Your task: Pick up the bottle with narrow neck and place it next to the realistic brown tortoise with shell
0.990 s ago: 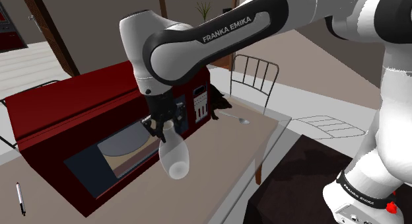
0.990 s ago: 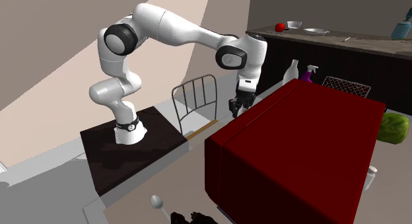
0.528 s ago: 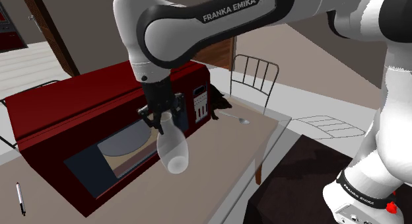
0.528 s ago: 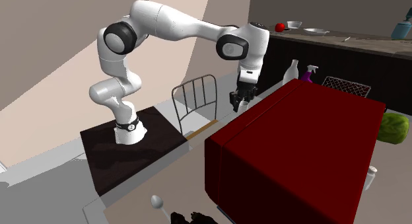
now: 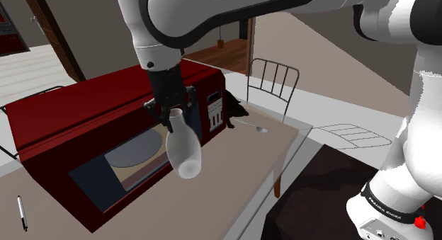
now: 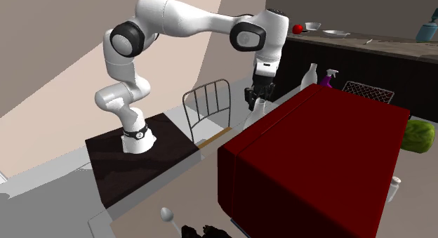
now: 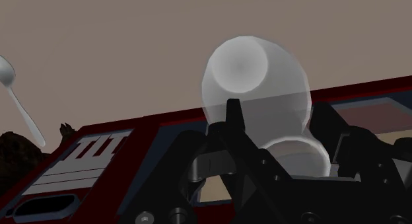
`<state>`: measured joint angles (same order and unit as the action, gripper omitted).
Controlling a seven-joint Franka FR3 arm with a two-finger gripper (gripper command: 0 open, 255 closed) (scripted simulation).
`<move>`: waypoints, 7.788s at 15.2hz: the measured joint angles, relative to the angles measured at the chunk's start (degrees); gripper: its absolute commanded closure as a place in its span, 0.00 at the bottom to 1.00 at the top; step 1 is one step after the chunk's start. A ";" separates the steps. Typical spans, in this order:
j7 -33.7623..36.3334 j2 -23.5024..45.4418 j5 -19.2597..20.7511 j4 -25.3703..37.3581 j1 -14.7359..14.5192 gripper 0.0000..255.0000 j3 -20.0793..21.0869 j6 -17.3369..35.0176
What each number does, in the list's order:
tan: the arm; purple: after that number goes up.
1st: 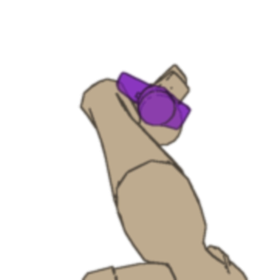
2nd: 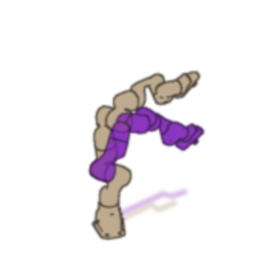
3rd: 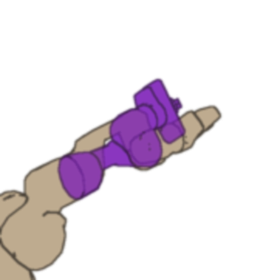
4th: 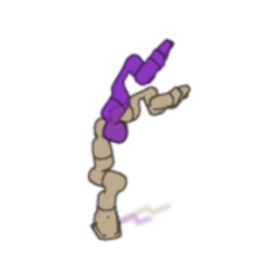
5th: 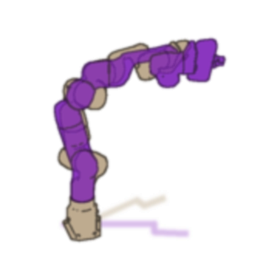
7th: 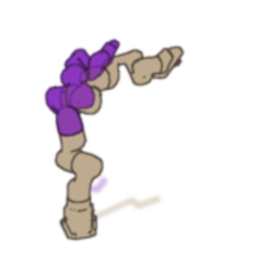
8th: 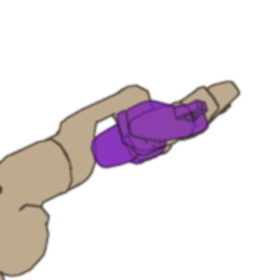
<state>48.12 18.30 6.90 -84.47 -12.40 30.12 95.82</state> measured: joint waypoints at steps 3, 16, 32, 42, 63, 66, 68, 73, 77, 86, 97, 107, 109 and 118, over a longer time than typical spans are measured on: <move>0.09 -0.03 -0.04 2.22 -0.25 1.00 0.11 -2.22; 0.65 2.82 1.30 16.54 -2.55 1.00 0.30 -13.88; -6.08 0.70 0.67 25.34 1.95 1.00 -1.03 -24.45; -19.81 -5.77 -2.06 22.85 12.70 1.00 -5.21 -27.73; -38.45 -8.60 -2.60 20.85 25.41 1.00 -11.42 -27.97; -38.88 -10.59 -3.32 15.55 26.08 1.00 -11.68 -24.55; -39.06 -11.78 -3.74 12.36 26.39 1.00 -11.80 -22.49; -39.39 -14.18 -4.52 5.25 26.89 1.00 -12.07 -17.65; -39.58 -15.35 -4.90 0.55 27.11 1.00 -12.21 -14.08; -39.90 -17.53 -5.55 -9.08 27.43 1.00 -12.45 -6.51; -39.88 -18.19 -5.72 -18.40 27.51 1.00 -12.52 2.18; -39.48 -17.32 -5.43 -24.93 27.43 1.00 -12.45 9.55; -39.57 -17.18 -5.36 -26.45 27.51 1.00 -12.52 11.20; -39.18 -16.12 -4.99 -29.54 27.43 1.00 -12.47 15.31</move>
<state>8.94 2.18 1.91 -114.01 15.03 17.65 111.14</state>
